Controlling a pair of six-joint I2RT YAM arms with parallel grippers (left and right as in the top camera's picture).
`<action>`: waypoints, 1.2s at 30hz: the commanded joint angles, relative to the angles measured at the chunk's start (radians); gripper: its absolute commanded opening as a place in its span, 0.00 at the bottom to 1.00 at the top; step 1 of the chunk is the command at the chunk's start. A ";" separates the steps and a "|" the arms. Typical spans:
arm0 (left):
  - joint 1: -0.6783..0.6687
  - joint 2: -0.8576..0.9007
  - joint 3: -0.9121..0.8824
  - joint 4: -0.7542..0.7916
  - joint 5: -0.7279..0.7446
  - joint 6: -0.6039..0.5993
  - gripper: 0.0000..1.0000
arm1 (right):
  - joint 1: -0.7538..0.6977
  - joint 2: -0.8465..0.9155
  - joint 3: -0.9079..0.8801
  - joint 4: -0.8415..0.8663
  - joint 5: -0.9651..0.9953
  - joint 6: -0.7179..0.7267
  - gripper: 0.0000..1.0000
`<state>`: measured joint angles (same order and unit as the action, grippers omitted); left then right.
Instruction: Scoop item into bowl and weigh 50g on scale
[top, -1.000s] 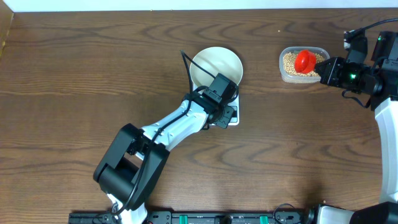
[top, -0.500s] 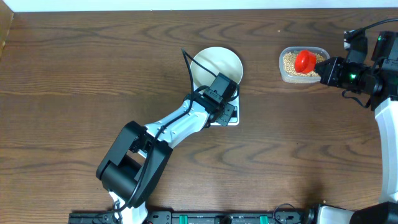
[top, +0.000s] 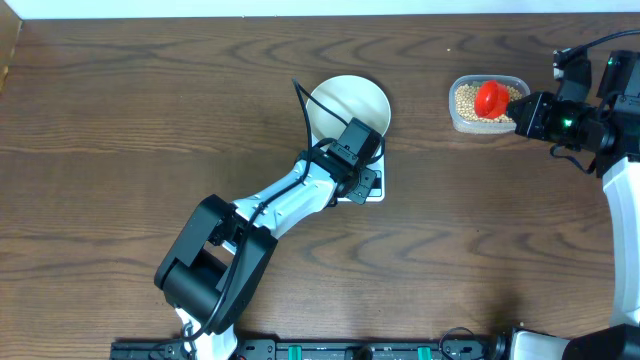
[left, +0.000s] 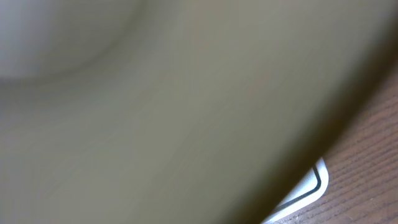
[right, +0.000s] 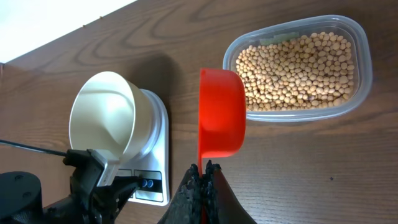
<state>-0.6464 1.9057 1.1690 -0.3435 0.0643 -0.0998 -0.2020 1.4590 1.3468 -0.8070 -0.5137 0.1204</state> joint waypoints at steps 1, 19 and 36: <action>0.002 0.036 -0.016 -0.022 -0.025 0.014 0.07 | -0.008 -0.016 0.020 -0.005 0.007 -0.017 0.01; 0.002 0.036 -0.053 -0.043 -0.025 0.014 0.08 | -0.008 -0.016 0.020 -0.016 0.007 -0.017 0.01; 0.002 0.036 -0.053 0.036 -0.024 0.014 0.07 | -0.008 -0.016 0.020 -0.015 0.014 -0.017 0.01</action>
<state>-0.6483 1.9018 1.1530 -0.3065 0.0608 -0.0998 -0.2020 1.4590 1.3468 -0.8219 -0.4999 0.1204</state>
